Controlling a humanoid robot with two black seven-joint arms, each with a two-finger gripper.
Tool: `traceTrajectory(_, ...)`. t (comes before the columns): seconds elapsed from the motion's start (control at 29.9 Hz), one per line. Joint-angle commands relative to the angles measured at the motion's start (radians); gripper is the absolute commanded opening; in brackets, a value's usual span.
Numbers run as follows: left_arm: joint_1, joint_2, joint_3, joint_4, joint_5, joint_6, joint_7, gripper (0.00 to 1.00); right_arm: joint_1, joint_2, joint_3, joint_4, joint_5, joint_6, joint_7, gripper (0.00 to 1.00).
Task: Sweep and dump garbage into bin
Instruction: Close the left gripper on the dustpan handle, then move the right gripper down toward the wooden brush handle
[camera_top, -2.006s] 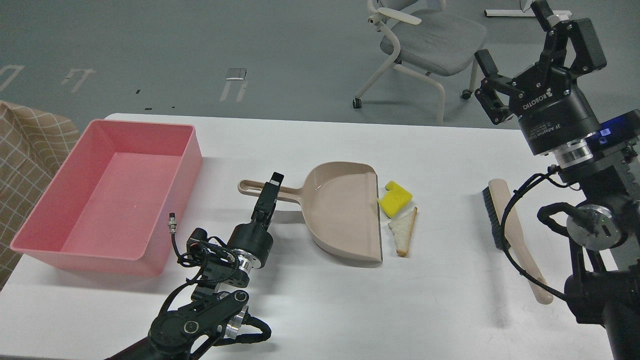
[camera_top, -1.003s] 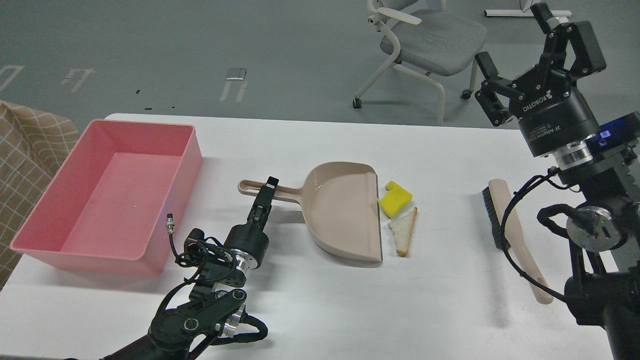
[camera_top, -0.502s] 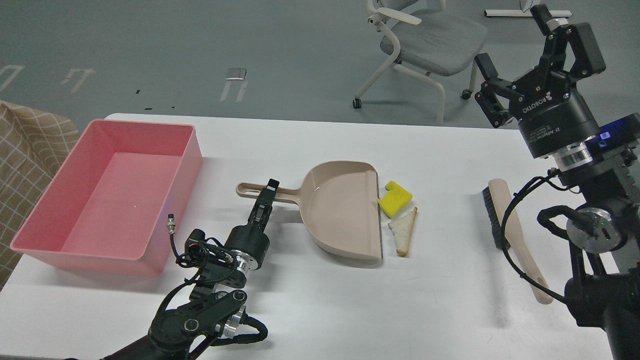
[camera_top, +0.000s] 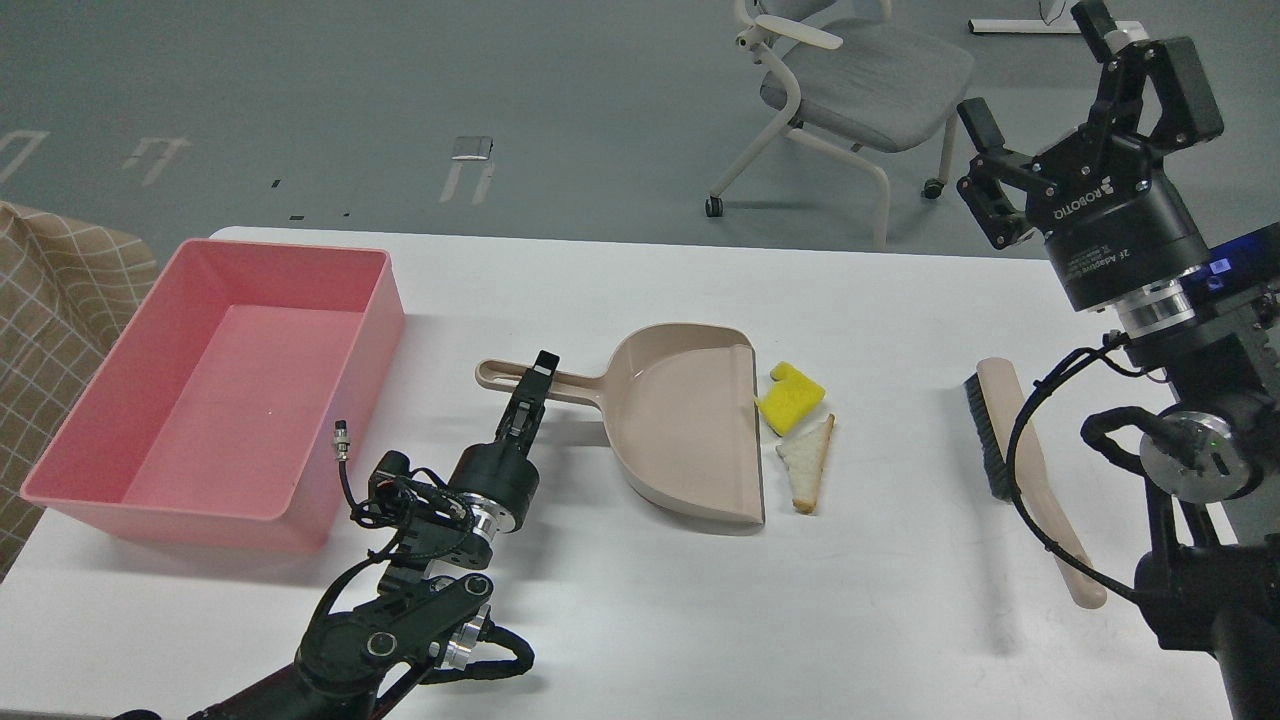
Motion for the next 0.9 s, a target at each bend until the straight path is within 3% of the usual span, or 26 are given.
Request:
traceTrajectory(0.0,-0.01,0.009,0.003,-0.005,0.001,0.0,-0.003,0.35,0.0,-0.004,0.008,-0.001,0.0,0.0,0.0,1.0)
traceTrajectory(0.33,-0.004,0.021,0.006,-0.008,0.01,0.0,-0.003,0.34,-0.004,-0.027,0.024,-0.006,0.0,-0.002,0.0,1.0)
traceTrajectory(0.57,-0.007,0.027,0.043,-0.008,0.01,0.0,-0.003,0.23,0.0,-0.029,0.024,-0.01,-0.001,-0.002,0.0,1.0)
traceTrajectory(0.87,-0.007,0.027,0.049,-0.008,0.01,0.0,-0.003,0.21,0.002,-0.035,0.024,-0.007,-0.001,-0.002,0.0,1.0)
